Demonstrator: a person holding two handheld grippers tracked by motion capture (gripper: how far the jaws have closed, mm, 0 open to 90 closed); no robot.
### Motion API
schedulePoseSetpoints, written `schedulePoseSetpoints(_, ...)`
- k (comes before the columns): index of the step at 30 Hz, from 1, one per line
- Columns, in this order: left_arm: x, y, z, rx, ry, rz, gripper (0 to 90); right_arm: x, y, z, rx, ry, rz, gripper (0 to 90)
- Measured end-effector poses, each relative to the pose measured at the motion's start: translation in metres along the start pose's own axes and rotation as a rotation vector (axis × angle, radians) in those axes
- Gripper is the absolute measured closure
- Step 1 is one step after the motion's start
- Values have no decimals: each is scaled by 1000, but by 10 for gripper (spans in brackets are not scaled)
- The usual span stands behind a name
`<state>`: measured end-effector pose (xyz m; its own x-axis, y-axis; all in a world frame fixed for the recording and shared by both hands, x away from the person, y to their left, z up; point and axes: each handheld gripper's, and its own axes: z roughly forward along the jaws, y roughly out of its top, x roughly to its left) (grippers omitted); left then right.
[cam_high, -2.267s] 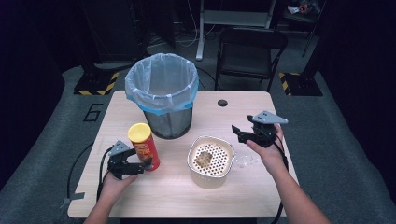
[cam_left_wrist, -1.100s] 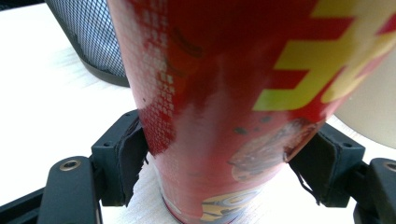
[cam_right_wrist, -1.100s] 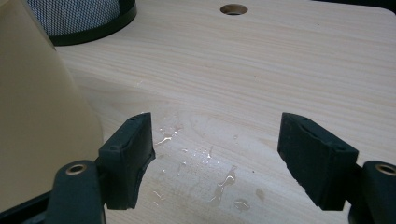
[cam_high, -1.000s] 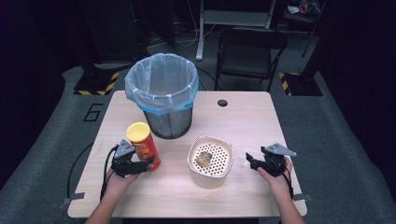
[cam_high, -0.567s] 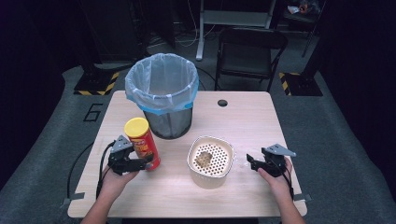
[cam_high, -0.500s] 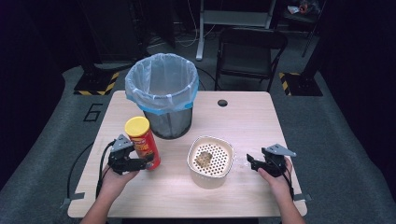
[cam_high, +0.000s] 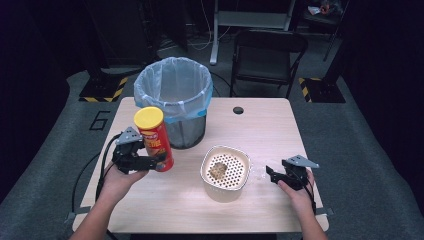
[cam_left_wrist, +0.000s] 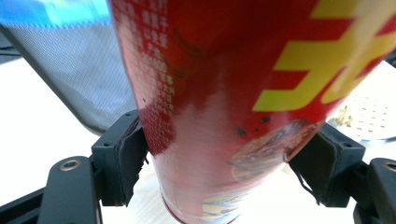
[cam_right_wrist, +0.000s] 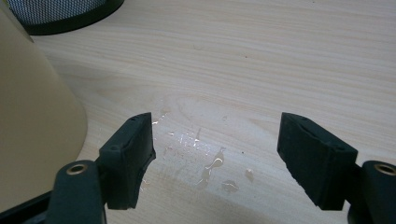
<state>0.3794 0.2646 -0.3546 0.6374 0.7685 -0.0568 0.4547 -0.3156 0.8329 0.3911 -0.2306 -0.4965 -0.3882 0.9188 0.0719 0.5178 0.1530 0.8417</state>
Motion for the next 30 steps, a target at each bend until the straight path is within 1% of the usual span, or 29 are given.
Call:
schedulePoseSetpoints(6, 0, 28, -14, 0, 4, -3, 242, 1, -1, 2, 13, -3, 3, 264)
schedulePoseSetpoints(9, 0, 46, -22, -7, 8, 1, 242, 1, -1, 2, 15, -1, 4, 264)
schedulePoseSetpoints(10, 0, 55, -27, -8, 5, 2, 242, 1, -1, 3, 17, -1, 4, 264)
schedulePoseSetpoints(11, 0, 55, -27, -8, 5, 2, 242, 1, -1, 3, 17, -1, 4, 264)
schedulePoseSetpoints(13, -1, 65, -32, -8, 7, 9, 242, 0, -1, 3, 20, 2, 0, 264)
schedulePoseSetpoints(14, -1, 74, -36, -11, -2, 5, 242, 0, -2, 3, 19, 2, 1, 264)
schedulePoseSetpoints(15, -1, 77, -37, -12, -8, 1, 242, 0, -2, 3, 20, -3, -4, 264)
schedulePoseSetpoints(17, -2, 84, -38, -13, -7, 3, 242, 0, -2, 4, 22, 0, -8, 264)
schedulePoseSetpoints(18, -2, 84, -38, -13, -7, 3, 243, 0, -2, 4, 22, 0, -8, 264)
schedulePoseSetpoints(19, -3, 91, -39, -8, 6, 2, 243, 0, -2, 5, 24, 4, -14, 264)
schedulePoseSetpoints(20, -3, 94, -38, -10, 11, -1, 243, 1, -3, 5, 27, 6, -5, 264)
schedulePoseSetpoints(21, -3, 94, -38, -10, 11, -1, 242, 0, -3, 5, 28, 3, -10, 264)
schedulePoseSetpoints(23, -4, 100, -38, 0, 18, 4, 242, 0, -3, 5, 29, 0, -10, 264)
schedulePoseSetpoints(24, -5, 104, -38, 12, 23, 11, 243, 0, -3, 5, 27, -1, -14, 264)
schedulePoseSetpoints(25, -7, 108, -37, 16, 31, 18, 243, 0, -3, 5, 29, -1, -9, 264)
schedulePoseSetpoints(26, -7, 111, -37, 18, 33, 19, 243, 0, -3, 5, 30, -1, -8, 264)
schedulePoseSetpoints(27, -9, 118, -37, 23, 36, 22, 242, 0, -3, 5, 28, -2, -8, 264)
schedulePoseSetpoints(28, -9, 118, -37, 23, 36, 22, 242, 0, -3, 5, 28, -2, -8, 264)
schedulePoseSetpoints(30, -11, 125, -37, 20, 43, 24, 243, -1, -3, 5, 30, -2, -7, 264)
